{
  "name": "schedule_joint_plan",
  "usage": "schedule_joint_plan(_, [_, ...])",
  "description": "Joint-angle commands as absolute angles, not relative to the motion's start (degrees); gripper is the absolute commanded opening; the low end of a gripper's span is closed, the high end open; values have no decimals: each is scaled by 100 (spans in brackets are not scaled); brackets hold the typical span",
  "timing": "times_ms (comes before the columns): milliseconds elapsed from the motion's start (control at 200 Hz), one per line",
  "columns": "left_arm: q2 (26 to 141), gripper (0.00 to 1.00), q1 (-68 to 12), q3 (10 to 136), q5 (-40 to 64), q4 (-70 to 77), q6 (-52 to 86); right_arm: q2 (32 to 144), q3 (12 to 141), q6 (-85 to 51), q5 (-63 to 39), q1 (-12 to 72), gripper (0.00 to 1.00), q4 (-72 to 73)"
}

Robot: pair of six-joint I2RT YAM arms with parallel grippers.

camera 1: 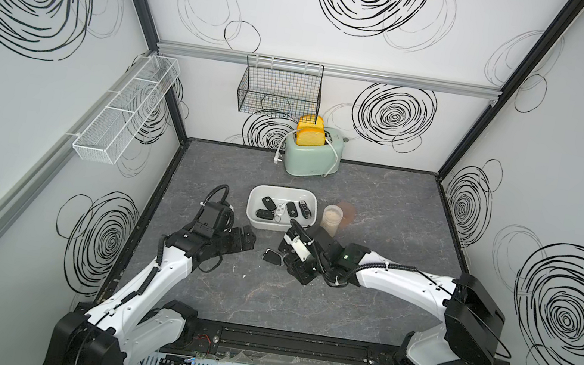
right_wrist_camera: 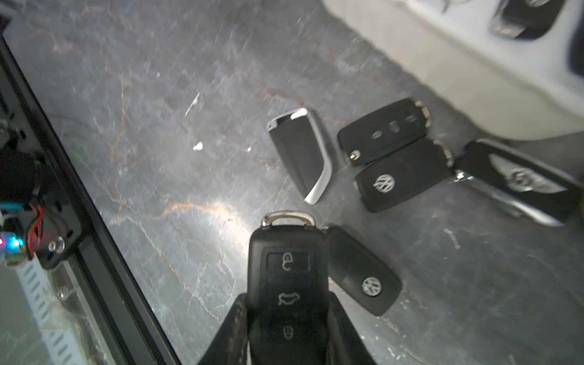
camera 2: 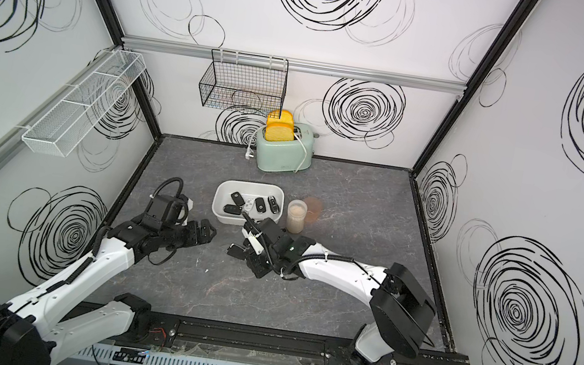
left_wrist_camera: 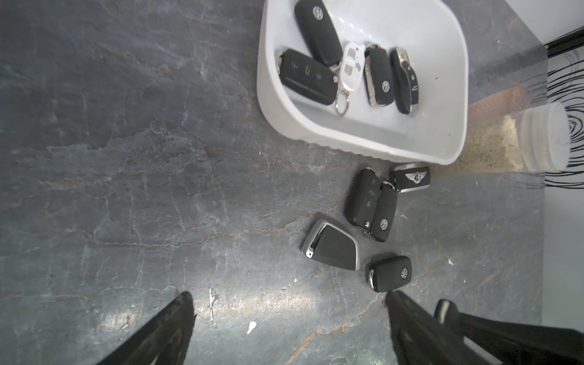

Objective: Place the car key into the storage box
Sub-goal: Pick up the car key from the center of the board, then place the car key in the storage box.

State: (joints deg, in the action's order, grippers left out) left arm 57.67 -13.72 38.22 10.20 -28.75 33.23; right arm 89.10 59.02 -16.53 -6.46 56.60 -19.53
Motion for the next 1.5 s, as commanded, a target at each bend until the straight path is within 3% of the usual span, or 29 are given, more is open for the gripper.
schedule_joint_plan(0, [5950, 98, -1267, 4072, 916, -2710, 3094, 9112, 6438, -2022, -664, 5337, 34, -1850])
schedule_joint_plan(335, [6236, 98, -1099, 4184, 1190, -2532, 2991, 10623, 8137, -2329, -511, 4545, 34, -2141])
schedule_joint_plan(890, [6249, 98, -1077, 3920, 1416, -2408, 3081, 13318, 11290, -2377, 54, 4126, 36, -3460])
schedule_joint_plan(1291, [6228, 98, -1071, 3858, 1355, -2487, 3022, 13909, 11777, -2468, 16, 4096, 37, -3665])
schedule_joint_plan(1496, [6190, 98, -1090, 3854, 1427, -2497, 2993, 13809, 11786, -2470, 7, 4100, 50, -3643])
